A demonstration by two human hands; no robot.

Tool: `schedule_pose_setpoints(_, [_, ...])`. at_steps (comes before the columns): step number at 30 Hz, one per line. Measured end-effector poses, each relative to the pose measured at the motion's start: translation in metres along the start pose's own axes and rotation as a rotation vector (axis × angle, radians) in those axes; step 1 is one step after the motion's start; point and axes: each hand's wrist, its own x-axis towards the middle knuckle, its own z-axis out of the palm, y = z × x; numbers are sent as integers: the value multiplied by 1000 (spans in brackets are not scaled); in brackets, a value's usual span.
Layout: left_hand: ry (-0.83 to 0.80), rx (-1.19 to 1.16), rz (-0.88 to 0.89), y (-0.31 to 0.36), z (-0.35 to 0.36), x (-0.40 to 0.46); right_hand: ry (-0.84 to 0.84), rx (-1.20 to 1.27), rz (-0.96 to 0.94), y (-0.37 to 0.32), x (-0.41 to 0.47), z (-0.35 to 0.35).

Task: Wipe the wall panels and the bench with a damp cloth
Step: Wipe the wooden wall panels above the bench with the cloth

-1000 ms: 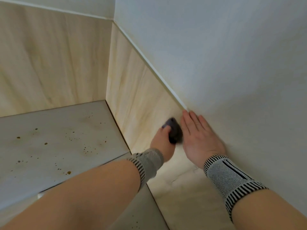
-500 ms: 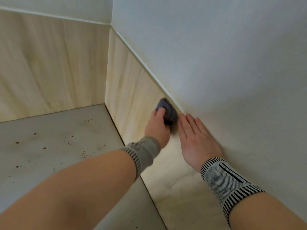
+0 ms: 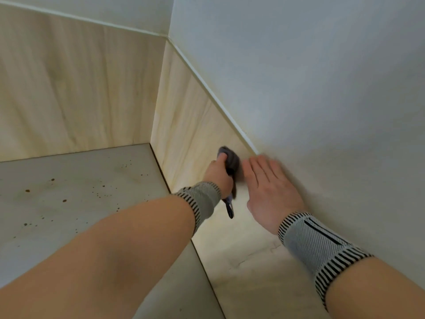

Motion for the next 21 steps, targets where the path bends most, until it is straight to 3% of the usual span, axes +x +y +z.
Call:
schedule_pose_setpoints(2, [1, 25, -33, -8, 1, 7, -22, -9, -1, -2, 15, 3])
schedule_pose_setpoints(7, [-107, 23, 172, -19, 23, -49, -76, -146, -6, -3, 27, 13])
schedule_pose_setpoints(9, [-55, 26, 137, -19, 23, -39, -175, -163, -15, -3, 23, 10])
schedule_pose_setpoints(12, [33, 12, 23, -20, 7, 6, -92, -69, 42, -4, 28, 17])
schedule_pose_setpoints(17, [85, -64, -316, -22, -21, 62, 18, 110, 30, -5, 29, 25])
schedule_pose_setpoints(21, [19, 25, -157, -20, -10, 19, 34, 130, 40, -6, 29, 27])
